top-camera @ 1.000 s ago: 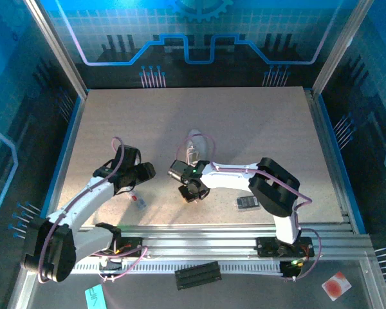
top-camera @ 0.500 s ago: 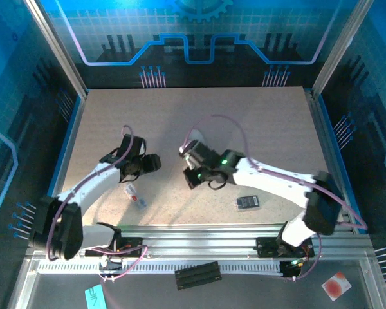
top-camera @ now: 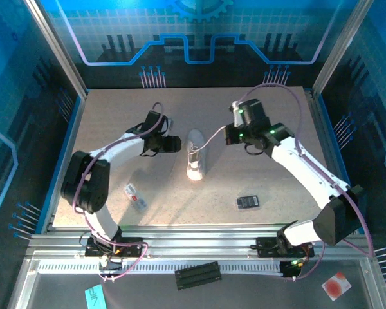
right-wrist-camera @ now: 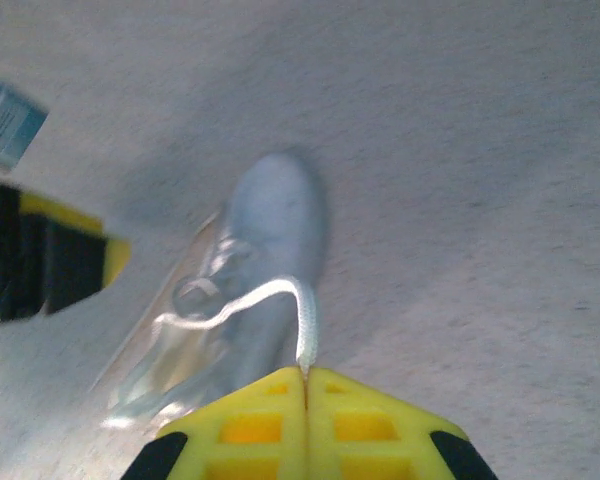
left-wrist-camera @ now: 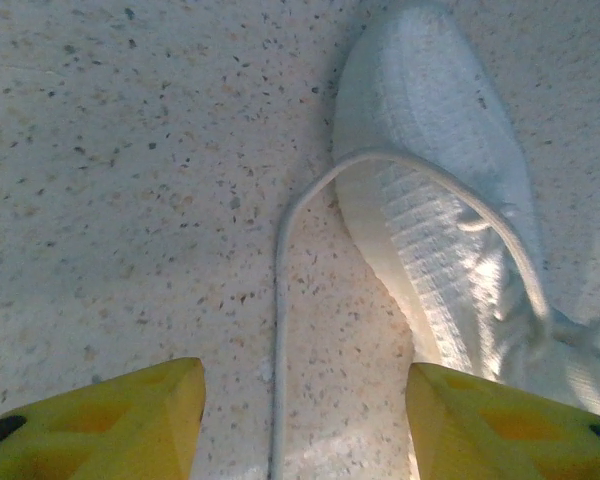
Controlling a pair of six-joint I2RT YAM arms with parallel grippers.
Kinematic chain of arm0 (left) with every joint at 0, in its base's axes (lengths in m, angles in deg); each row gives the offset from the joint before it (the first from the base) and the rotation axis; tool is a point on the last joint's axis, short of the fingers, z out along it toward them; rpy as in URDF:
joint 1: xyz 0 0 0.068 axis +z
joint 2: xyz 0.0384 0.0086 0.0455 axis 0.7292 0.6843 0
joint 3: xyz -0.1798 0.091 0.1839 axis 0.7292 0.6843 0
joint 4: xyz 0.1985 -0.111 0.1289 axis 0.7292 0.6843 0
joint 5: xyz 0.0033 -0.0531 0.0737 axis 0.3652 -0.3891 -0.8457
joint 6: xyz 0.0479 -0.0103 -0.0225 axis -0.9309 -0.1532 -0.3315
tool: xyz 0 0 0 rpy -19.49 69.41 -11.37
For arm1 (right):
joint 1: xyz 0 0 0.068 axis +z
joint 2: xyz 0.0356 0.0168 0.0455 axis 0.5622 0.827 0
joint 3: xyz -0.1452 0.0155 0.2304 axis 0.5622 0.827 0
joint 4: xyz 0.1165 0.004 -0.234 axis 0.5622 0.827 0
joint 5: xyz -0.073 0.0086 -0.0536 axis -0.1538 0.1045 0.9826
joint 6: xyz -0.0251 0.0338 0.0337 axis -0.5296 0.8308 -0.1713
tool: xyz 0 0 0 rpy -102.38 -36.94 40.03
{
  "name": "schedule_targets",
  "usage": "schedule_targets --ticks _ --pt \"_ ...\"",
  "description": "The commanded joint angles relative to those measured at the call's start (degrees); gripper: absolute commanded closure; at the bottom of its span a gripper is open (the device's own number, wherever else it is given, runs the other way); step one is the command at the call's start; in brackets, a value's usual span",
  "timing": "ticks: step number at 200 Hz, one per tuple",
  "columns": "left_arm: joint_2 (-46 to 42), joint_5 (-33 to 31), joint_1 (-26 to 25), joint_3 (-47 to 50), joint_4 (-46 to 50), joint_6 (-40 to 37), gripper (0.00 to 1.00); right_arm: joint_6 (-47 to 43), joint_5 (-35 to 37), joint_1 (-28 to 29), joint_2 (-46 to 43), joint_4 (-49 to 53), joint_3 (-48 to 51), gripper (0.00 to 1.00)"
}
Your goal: Tie the shoes
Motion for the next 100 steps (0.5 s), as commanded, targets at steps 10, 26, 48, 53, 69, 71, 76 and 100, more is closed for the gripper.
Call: schedule_targets --ticks 10,26,48,53,69,71,76,100 --pt "1.72 -2.65 -0.98 -0.58 4.32 -1.44 0.44 -2.46 -2.51 -7.25 1.57 1.72 -0.76 1.00" --pt "2.01 -3.46 -1.17 -0.76 4.38 -1.54 0.44 -2.89 -2.43 -8.85 2.35 1.57 -0.95 1.00" --pt "3.01 -5.47 -1.34 -3.26 8.14 -0.33 0.43 -3.09 -2.38 -10.10 3.80 1.41 -1.13 1.00" --pt "3.35 -6.18 -1.42 -4.14 9.45 0.48 0.43 -3.04 -2.39 -10.36 4.13 1.52 -1.13 1.00" --pt "5.30 -8.69 -1.97 -7.87 15.09 2.93 0.43 -2.44 -2.74 -11.72 5.15 1.96 -0.58 1.00" --pt "5.56 -8.91 -2.09 -8.50 15.88 3.14 0.43 -2.34 -2.87 -11.92 5.18 1.98 -0.48 1.00" --pt "6.16 -9.61 -2.37 -9.87 17.45 3.44 0.43 -2.10 -2.92 -12.36 5.19 2.07 -0.11 1.00" --pt "8.41 -10.55 -3.71 -16.80 24.50 3.15 0.43 -1.69 -3.17 -13.92 4.79 2.39 1.13 1.00"
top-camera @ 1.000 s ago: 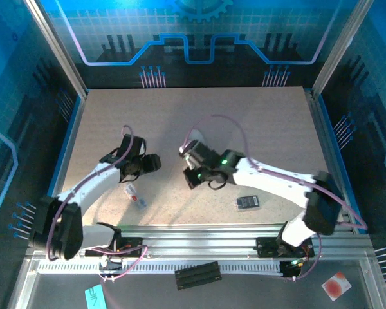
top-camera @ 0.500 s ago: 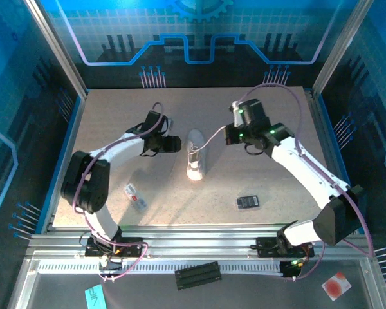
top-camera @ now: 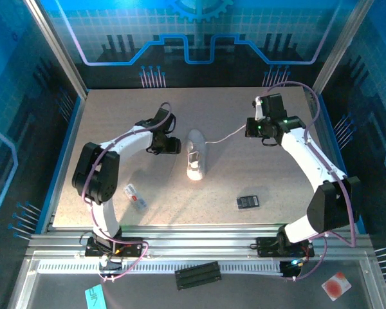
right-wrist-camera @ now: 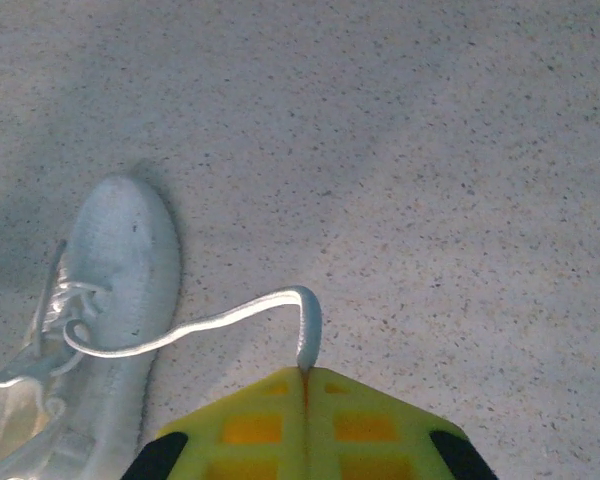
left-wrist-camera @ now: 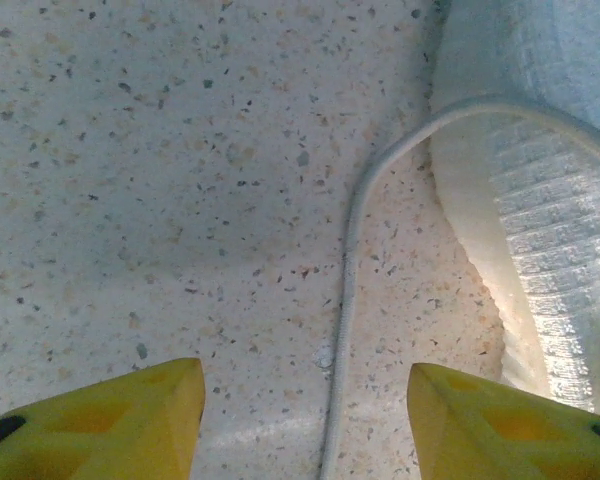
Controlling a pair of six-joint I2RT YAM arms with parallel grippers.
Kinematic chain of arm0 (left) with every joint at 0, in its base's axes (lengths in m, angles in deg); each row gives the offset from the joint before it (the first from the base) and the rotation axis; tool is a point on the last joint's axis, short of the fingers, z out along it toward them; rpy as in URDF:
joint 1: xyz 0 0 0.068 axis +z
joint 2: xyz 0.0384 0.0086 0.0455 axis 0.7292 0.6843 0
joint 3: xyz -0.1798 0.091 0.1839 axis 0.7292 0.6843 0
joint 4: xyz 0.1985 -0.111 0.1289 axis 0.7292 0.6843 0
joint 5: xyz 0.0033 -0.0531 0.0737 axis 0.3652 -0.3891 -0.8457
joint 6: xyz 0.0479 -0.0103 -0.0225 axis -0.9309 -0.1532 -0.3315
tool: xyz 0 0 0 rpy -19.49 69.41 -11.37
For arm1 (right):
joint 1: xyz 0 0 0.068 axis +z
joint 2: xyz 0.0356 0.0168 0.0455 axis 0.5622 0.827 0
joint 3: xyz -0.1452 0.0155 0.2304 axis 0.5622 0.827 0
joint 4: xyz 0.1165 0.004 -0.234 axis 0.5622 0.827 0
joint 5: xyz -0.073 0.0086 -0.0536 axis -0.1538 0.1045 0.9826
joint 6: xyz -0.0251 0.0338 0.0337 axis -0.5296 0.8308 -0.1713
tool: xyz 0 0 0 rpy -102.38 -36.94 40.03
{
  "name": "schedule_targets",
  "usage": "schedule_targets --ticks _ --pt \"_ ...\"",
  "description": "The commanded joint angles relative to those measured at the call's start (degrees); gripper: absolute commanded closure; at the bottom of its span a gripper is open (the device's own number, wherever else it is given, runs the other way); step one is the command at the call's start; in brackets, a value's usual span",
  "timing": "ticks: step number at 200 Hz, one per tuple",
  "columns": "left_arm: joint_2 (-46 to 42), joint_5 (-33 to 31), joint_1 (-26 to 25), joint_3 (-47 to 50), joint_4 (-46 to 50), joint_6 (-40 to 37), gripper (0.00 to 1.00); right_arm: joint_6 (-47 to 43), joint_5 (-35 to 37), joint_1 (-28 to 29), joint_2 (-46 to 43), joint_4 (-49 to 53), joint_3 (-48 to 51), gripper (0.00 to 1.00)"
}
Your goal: Tie the shoes
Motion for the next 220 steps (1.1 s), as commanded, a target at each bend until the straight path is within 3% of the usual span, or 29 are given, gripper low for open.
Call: schedule_targets --ticks 1,25,38,50,62,74,120,152,190,220 --pt "2.28 -2.70 -1.68 -7.34 10.50 1.45 0.43 0.24 -1.01 -2.06 -0.15 1.49 1.01 1.00" --pt "3.39 0.14 -1.21 -14.15 12.58 4.72 0.42 0.44 -1.25 -2.44 -0.44 1.56 1.92 1.00" --pt "5.37 1.42 -0.74 -19.52 15.29 9.87 0.45 1.04 -1.24 -2.43 -0.20 1.71 2.38 0.91" --pt "7.20 4.11 -0.79 -23.55 17.07 14.48 0.47 1.80 -1.20 -2.40 0.00 2.03 2.54 0.73" --pt "7.91 7.25 -1.05 -24.39 16.00 19.34 0.49 2.81 -1.35 -2.26 -0.13 2.24 2.65 0.61" --pt "7.96 9.81 -1.54 -23.16 13.13 23.81 0.54 4.27 -1.45 -1.70 -0.56 2.08 2.98 0.55" --pt "9.64 9.23 -3.35 -18.65 8.65 29.46 0.58 11.17 -3.38 6.78 0.68 -0.76 5.35 0.54" --pt "11.10 9.23 -3.62 -15.57 4.67 30.04 0.58 18.76 -10.00 12.59 6.06 -7.22 6.58 0.54" --pt "10.74 10.30 -3.78 -10.71 -5.23 30.49 0.60 26.65 -14.18 14.58 10.86 -14.06 7.39 0.47" --pt "11.28 10.46 -3.62 -11.38 -5.57 30.15 0.61 31.12 -14.46 14.10 13.93 -14.58 6.92 0.41"
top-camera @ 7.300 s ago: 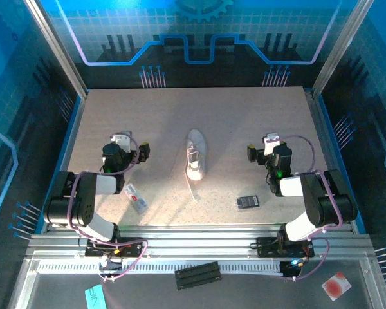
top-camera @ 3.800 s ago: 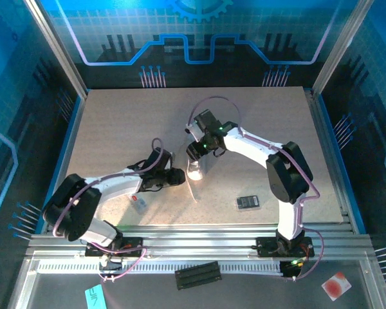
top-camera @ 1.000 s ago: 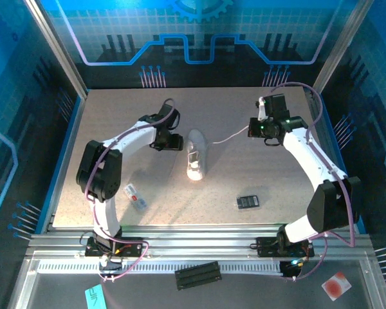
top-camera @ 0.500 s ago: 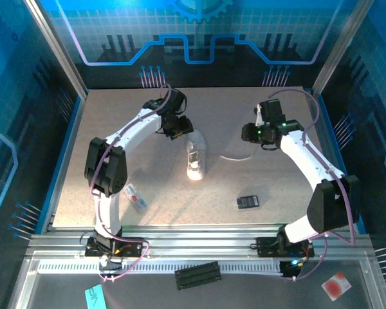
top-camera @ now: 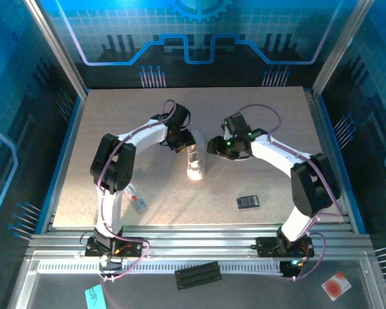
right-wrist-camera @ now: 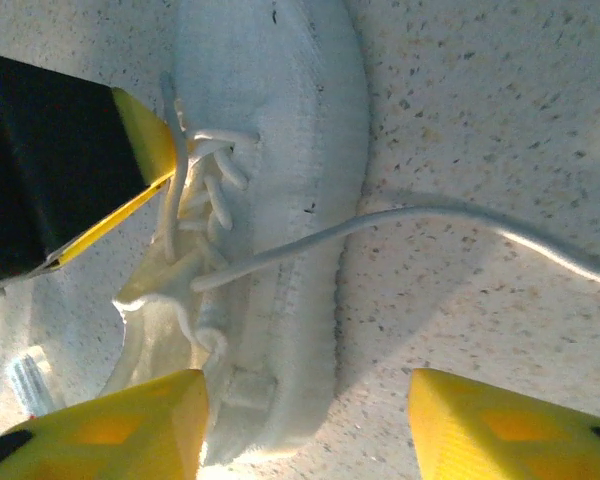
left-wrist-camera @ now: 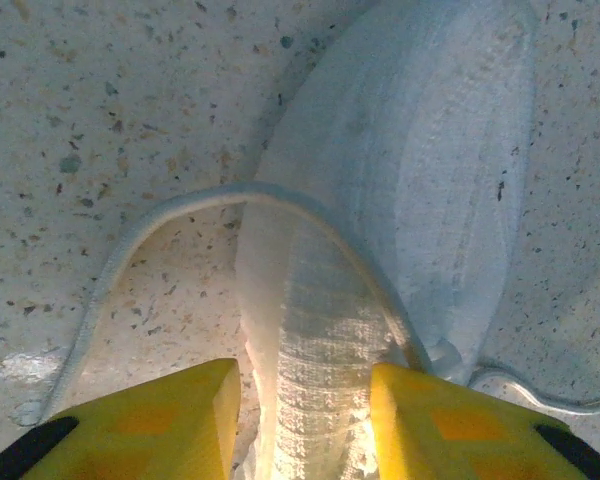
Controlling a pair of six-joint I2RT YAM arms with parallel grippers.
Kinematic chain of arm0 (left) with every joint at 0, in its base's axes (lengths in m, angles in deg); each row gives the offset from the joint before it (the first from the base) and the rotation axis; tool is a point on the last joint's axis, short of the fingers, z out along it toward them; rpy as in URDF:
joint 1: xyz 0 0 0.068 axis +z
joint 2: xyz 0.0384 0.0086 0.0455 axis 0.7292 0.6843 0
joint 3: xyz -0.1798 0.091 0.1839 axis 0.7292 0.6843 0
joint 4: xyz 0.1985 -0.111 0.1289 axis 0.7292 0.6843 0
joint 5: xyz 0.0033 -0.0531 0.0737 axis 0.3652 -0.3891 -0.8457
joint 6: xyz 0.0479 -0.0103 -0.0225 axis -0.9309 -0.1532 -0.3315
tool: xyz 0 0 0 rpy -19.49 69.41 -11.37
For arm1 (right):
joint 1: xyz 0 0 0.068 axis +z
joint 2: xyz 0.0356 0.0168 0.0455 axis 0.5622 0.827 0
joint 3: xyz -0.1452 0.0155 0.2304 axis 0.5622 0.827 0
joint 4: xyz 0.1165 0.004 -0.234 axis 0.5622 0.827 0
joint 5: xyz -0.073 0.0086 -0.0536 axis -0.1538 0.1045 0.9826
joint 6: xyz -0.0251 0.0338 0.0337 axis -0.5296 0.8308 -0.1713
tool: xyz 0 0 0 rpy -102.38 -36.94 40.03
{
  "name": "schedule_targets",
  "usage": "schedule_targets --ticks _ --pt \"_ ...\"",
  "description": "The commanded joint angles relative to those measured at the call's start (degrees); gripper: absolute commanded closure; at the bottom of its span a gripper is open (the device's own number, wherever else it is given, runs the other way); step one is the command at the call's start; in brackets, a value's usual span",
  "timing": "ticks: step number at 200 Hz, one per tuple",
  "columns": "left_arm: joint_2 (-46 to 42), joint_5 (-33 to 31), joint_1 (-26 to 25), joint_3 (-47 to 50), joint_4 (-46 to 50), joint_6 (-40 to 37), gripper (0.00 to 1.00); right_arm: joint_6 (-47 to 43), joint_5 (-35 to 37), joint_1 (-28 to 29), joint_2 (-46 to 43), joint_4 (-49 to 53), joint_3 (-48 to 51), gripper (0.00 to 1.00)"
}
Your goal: Tie the shoes
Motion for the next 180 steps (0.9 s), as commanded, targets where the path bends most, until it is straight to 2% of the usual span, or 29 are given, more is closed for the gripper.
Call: schedule_targets --ticks 1,67,112,180 --pt "0.65 1.63 -0.16 -0.12 -3.91 0.46 0.61 6.91 -2.02 -0.24 2.26 -3.00 -0.21 0.41" --pt "-2.40 -0.37 -0.12 -0.60 -3.30 -0.38 0.60 10.86 -0.22 -2.54 6.13 -2.80 -0.13 0.38" --pt "0.84 -1.31 -0.16 -4.05 1.39 -0.45 0.56 11.09 0.17 -4.14 9.09 -2.85 -1.56 0.36" --pt "2.00 -0.88 -0.16 -4.15 0.66 0.45 0.53 10.88 0.82 -4.40 14.98 -1.86 -4.74 0.32"
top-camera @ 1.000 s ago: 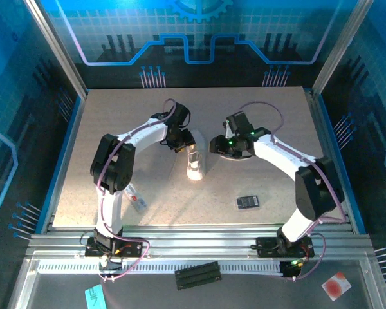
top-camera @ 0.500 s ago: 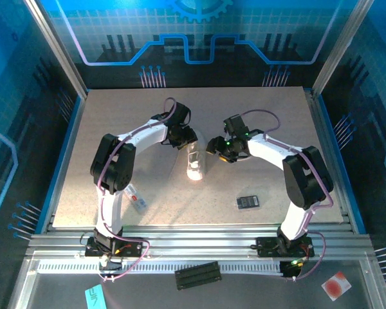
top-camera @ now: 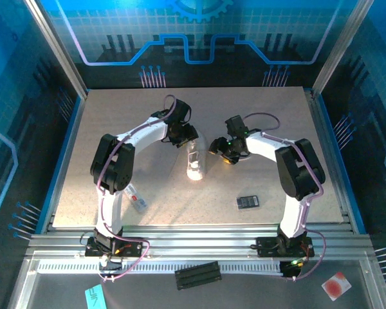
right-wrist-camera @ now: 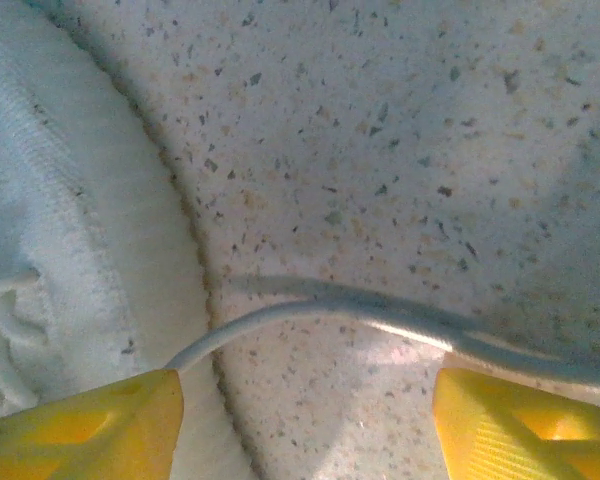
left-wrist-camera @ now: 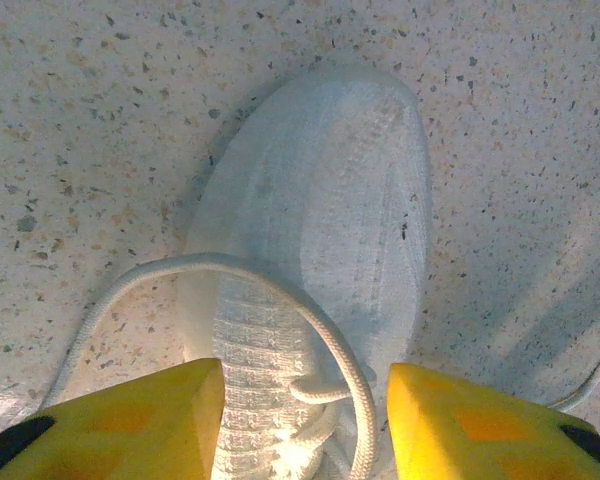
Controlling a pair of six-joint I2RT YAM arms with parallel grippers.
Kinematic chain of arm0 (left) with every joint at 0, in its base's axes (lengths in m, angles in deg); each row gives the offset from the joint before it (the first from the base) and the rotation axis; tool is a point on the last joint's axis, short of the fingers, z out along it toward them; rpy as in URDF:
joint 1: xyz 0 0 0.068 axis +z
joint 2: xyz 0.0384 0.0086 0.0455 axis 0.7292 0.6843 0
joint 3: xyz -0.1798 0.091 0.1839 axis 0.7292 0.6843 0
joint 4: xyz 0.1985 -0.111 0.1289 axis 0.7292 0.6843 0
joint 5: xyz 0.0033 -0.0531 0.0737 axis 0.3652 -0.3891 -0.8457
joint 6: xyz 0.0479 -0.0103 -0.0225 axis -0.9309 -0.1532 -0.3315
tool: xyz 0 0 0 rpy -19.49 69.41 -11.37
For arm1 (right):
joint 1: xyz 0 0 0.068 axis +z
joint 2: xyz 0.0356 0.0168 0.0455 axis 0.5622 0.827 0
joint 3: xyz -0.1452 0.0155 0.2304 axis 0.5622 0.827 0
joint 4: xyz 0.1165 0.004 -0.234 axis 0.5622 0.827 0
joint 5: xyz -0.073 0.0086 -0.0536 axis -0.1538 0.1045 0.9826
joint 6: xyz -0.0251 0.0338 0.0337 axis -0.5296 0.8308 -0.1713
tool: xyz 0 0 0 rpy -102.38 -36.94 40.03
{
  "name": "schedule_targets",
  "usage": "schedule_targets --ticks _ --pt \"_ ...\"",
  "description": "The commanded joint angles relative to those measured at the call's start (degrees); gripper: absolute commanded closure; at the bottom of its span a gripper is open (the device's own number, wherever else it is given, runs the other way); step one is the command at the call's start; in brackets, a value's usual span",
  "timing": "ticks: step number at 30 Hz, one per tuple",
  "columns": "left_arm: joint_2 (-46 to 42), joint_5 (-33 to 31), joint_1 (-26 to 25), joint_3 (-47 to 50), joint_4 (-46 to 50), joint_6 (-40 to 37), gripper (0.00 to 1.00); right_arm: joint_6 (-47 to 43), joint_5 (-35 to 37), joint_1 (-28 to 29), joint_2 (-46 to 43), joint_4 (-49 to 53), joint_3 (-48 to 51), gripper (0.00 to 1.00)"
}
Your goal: Tie the shoes
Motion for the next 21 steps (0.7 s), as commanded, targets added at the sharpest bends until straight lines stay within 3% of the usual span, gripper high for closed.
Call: schedule_targets --ticks 1,7,11,15,21 --pt "2.09 -0.11 -0.16 -1.55 1.77 0.56 0.52 0.40 0.92 -0.62 3.20 1.20 -2.89 0.32" --pt "4.23 0.66 -1.29 -2.93 1.19 1.66 0.60 -1.19 1.70 -2.88 4.50 2.44 -3.69 0.46" --pt "4.90 1.75 -2.73 -4.07 1.21 2.24 0.80 -3.09 1.75 -5.34 3.55 2.68 -2.48 0.77" --pt "3.94 1.91 -4.93 -3.90 0.29 3.51 0.98 -5.53 2.43 -8.07 0.57 2.75 0.53 1.00" --pt "0.98 0.36 -8.96 -3.25 0.21 4.46 1.00 -8.90 2.30 -13.77 -4.85 2.57 5.75 1.00"
